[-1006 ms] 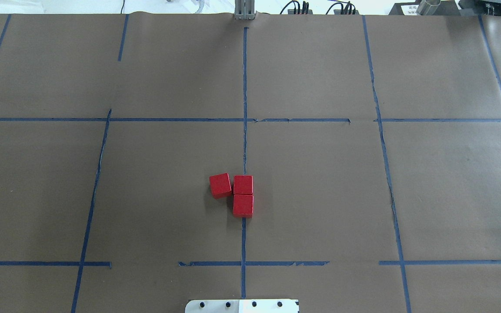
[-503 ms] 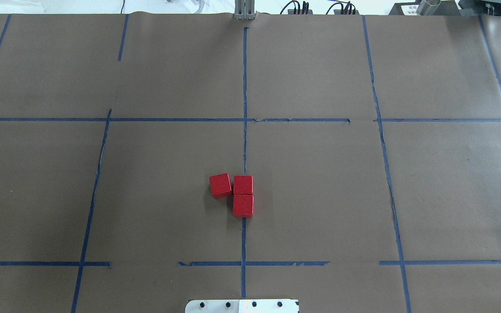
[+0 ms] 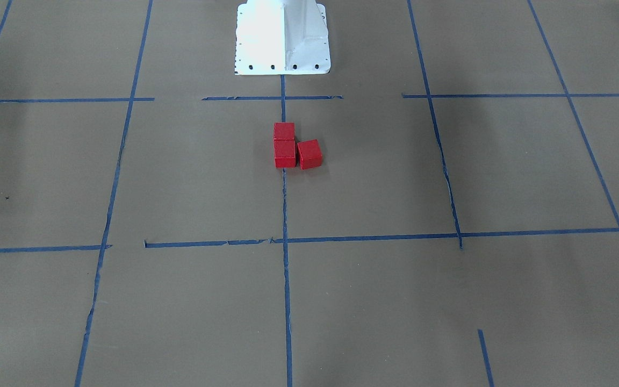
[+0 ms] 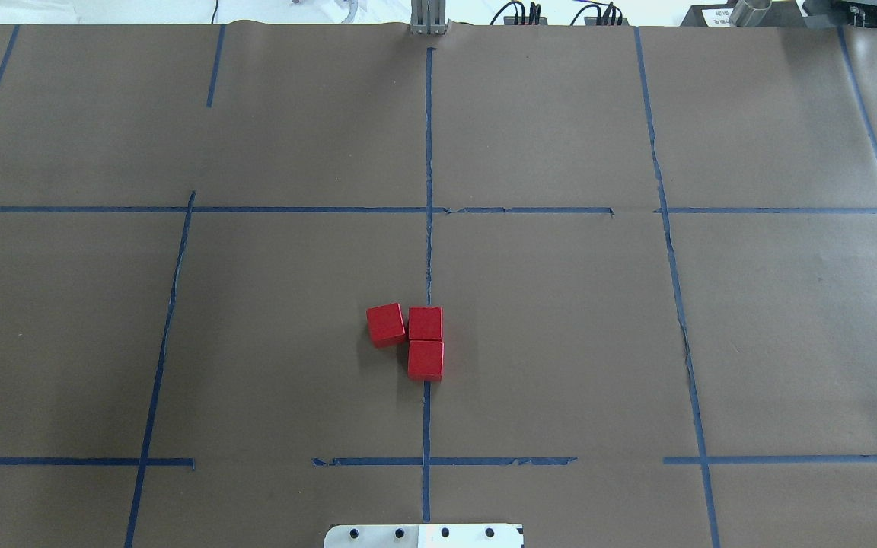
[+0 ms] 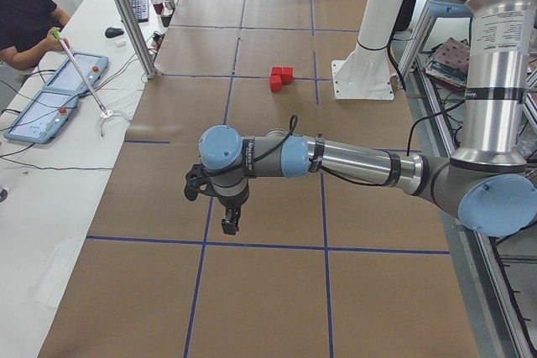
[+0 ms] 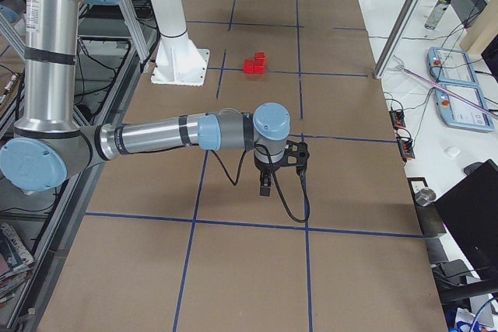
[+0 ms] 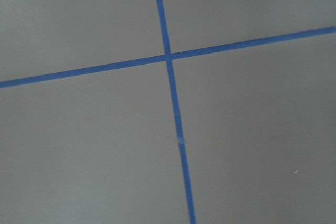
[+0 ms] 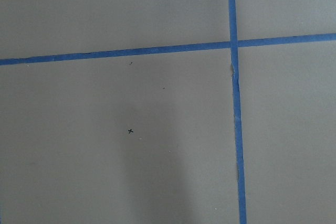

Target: Form red blocks into L shape at center

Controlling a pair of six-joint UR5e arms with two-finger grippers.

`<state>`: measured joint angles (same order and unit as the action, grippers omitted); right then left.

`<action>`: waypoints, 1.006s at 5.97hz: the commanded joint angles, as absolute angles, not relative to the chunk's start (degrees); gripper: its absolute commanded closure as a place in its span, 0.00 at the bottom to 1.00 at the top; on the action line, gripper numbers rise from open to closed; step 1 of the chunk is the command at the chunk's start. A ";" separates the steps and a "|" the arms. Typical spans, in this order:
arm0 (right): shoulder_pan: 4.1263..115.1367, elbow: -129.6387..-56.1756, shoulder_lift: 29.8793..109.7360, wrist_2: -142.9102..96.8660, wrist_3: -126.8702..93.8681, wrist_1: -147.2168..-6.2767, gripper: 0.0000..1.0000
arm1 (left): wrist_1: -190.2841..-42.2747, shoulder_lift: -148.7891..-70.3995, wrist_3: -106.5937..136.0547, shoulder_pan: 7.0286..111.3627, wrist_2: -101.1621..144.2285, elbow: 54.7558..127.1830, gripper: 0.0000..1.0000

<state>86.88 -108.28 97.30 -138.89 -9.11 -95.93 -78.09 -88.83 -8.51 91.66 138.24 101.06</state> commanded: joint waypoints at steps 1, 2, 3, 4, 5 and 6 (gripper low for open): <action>86.84 -108.63 97.30 -138.87 -8.96 -95.80 0.00 | -78.13 -89.38 -7.30 91.41 139.13 100.99 0.00; 86.84 -108.72 97.56 -139.13 -8.96 -95.71 0.00 | -78.05 -89.04 -7.29 91.49 139.30 101.33 0.00; 86.75 -108.46 97.73 -139.30 -8.96 -95.63 0.00 | -78.13 -88.51 -7.38 91.49 139.65 101.08 0.00; 86.75 -108.37 97.47 -138.96 -8.96 -95.63 0.00 | -78.05 -88.59 -7.38 91.49 139.22 101.16 0.00; 86.75 -108.46 97.73 -139.13 -8.88 -95.62 0.00 | -78.13 -88.68 -7.30 91.49 139.13 101.34 0.00; 86.75 -108.54 97.73 -139.30 -8.96 -95.54 0.00 | -78.22 -88.68 -7.38 91.49 139.65 100.64 0.00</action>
<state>86.75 -108.47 97.68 -139.16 -8.93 -95.60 -78.14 -88.66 -7.34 91.49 139.34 101.06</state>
